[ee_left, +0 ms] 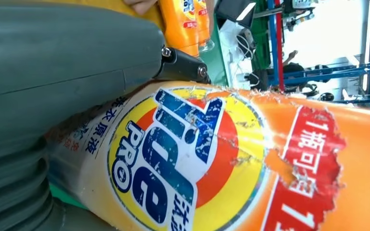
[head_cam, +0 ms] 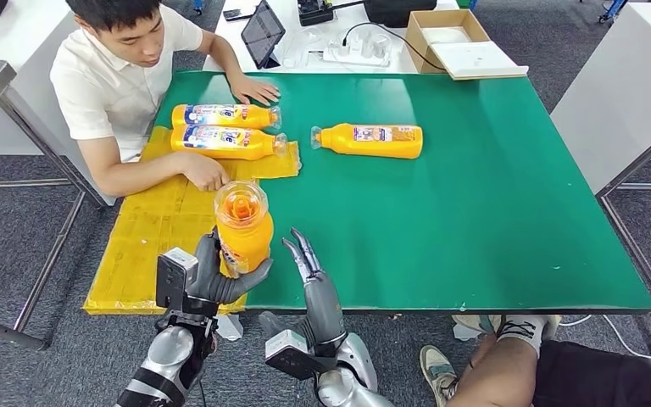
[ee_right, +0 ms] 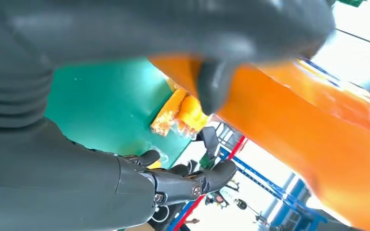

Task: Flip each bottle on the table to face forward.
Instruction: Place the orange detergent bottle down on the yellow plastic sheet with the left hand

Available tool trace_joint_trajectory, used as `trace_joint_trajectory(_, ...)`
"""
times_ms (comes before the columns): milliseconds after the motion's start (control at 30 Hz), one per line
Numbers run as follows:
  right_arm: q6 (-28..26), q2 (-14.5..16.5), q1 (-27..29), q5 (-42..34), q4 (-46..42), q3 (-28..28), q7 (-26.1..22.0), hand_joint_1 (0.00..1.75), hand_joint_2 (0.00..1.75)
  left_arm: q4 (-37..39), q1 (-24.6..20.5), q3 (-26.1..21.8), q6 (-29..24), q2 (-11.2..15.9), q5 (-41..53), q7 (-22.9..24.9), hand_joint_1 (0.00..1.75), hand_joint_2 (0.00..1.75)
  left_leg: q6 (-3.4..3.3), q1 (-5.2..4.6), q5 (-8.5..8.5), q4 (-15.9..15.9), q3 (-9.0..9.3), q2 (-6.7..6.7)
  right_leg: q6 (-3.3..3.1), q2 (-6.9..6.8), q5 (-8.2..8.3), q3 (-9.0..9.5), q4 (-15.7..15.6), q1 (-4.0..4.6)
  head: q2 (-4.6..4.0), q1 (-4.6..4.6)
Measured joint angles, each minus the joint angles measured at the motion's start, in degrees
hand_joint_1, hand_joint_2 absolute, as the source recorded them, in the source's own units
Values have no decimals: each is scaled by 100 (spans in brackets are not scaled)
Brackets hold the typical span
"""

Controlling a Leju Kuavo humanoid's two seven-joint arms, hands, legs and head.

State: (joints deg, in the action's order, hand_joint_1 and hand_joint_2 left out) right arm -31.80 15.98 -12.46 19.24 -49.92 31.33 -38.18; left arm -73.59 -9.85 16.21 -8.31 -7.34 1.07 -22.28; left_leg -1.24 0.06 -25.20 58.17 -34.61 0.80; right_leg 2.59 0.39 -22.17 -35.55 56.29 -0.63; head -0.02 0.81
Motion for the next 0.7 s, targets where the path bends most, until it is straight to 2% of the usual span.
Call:
trace_joint_trajectory(233, -431, -83, 133, 144, -426, 61, -2, 0, 0, 196, -128, -165, 11, 25, -283, 278, 175, 175, 0, -1, -1, 0, -1, 1, 0, 0, 0, -2, -1, 0, 0, -1)
trace_joint_trajectory(333, -452, -118, 224, 196, -562, 26, -2, 0, 0, 389, -265, -230, -646, 67, 355, 251, 175, 175, 0, 0, 0, 0, -1, 2, 0, 0, 0, -2, -1, 0, 0, -1)
trace_joint_trajectory(433, -452, -122, 298, 298, -672, -81, -2, 0, 0, 704, -491, -240, -1605, 99, 1536, 238, 175, 175, 0, 0, 1, 0, 0, 5, 0, -1, 0, -1, -1, 0, 0, 0)
trace_joint_trajectory(500, -452, -122, 334, 347, -748, -151, -2, 0, 0, 989, -691, -240, -2056, 117, 2240, 341, 175, 175, 0, 0, 2, 0, 0, 6, 0, -1, 1, 0, 0, 0, 0, 1)
trace_joint_trajectory(567, -452, -121, 357, 356, -798, -196, -2, 0, 0, 1262, -873, -240, -2287, 137, 2661, 444, 175, 175, 0, 0, 2, 0, 1, 2, 0, 0, 1, 0, 0, 0, 0, 0)
trace_joint_trajectory(700, -452, -122, 381, 361, -852, -251, -2, 0, 0, 1698, -1129, -234, -2356, 161, 2975, 587, 175, 175, 0, 0, 2, 0, 1, 0, 0, 0, 1, -1, 0, 0, 0, 0)
